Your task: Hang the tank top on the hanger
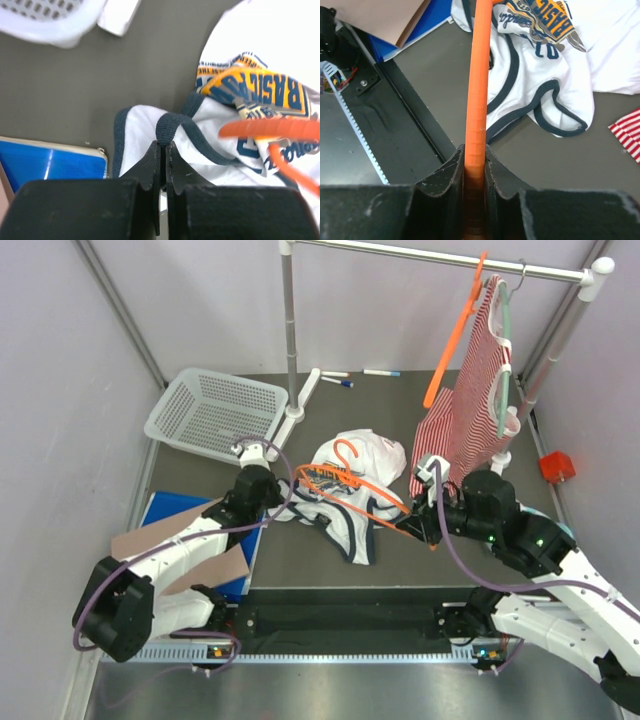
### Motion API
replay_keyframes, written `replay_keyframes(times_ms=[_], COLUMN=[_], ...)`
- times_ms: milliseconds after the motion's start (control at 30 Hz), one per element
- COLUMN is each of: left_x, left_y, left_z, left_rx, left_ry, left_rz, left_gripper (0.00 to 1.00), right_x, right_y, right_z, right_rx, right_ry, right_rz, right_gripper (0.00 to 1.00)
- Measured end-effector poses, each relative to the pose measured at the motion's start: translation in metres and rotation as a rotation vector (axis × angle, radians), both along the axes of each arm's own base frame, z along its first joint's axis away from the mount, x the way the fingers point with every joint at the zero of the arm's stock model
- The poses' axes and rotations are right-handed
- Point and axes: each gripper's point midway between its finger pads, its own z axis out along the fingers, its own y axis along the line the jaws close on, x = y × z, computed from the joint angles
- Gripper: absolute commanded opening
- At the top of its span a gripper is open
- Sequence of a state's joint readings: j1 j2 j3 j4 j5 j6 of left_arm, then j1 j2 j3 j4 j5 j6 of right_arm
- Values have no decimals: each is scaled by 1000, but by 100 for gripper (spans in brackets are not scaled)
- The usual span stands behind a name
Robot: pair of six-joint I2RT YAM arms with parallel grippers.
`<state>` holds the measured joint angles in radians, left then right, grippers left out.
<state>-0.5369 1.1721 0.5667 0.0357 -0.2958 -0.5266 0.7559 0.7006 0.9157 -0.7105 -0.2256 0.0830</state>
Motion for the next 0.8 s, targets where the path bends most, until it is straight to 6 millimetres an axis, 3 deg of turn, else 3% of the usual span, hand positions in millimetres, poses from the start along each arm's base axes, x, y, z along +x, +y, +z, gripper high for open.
replay_keyframes(times_ms=[233,400,800], left_x=[7,7,-11], left_y=[7,6,-10], left_z=[14,22,72], left_rx=[25,30,-16], left_ry=[-27,-39,-128], left_rz=[14,-8,-172], left_gripper=[0,0,0], right_x=[-5,-8,6], right_y=[8,16,40], right_z=[-1,-15,-37], right_rx=[29,39,62], right_ry=[12,49,56], right_rz=[43,66,66], right_gripper=[0,0,0])
